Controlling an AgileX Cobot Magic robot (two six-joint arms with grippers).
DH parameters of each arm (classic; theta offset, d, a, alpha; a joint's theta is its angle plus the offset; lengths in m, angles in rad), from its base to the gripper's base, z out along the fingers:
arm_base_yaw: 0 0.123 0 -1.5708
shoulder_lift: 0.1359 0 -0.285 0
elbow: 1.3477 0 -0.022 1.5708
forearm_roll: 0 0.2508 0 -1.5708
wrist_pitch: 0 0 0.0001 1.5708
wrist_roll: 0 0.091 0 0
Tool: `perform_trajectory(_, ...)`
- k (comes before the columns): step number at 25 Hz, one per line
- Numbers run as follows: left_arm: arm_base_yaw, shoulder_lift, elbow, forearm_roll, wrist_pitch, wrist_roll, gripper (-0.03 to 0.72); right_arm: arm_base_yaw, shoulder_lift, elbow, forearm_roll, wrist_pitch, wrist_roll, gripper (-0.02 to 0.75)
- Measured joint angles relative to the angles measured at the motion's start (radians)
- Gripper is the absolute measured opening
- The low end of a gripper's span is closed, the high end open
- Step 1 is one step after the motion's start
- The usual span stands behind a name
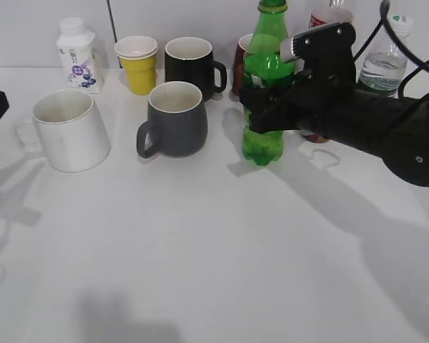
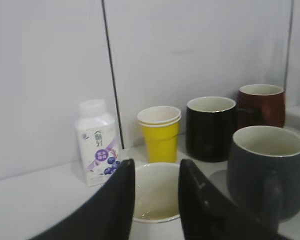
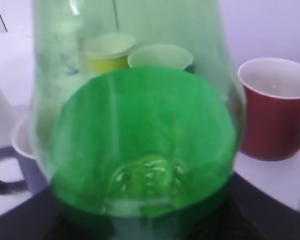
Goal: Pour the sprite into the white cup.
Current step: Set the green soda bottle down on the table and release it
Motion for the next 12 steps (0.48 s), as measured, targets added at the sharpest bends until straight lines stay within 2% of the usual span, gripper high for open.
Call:
perform_trajectory(5, 0.0, -0.128, 0.002, 0.008, 0.103, -0.006, 0.239, 0.0, 0.019, 0.001, 0.003, -0.045, -0.013, 0.401)
perform_trajectory(9, 0.0, -0.201, 0.002, 0.01, 0.141, -0.005, 0.239, 0.0, 0.023, 0.001, 0.003, -0.063, -0.016, 0.549)
perform_trajectory(12, 0.0, -0.236, 0.002, 0.01, 0.17, -0.005, 0.239, 0.0, 0.023, 0.001, 0.003, -0.119, -0.016, 0.605)
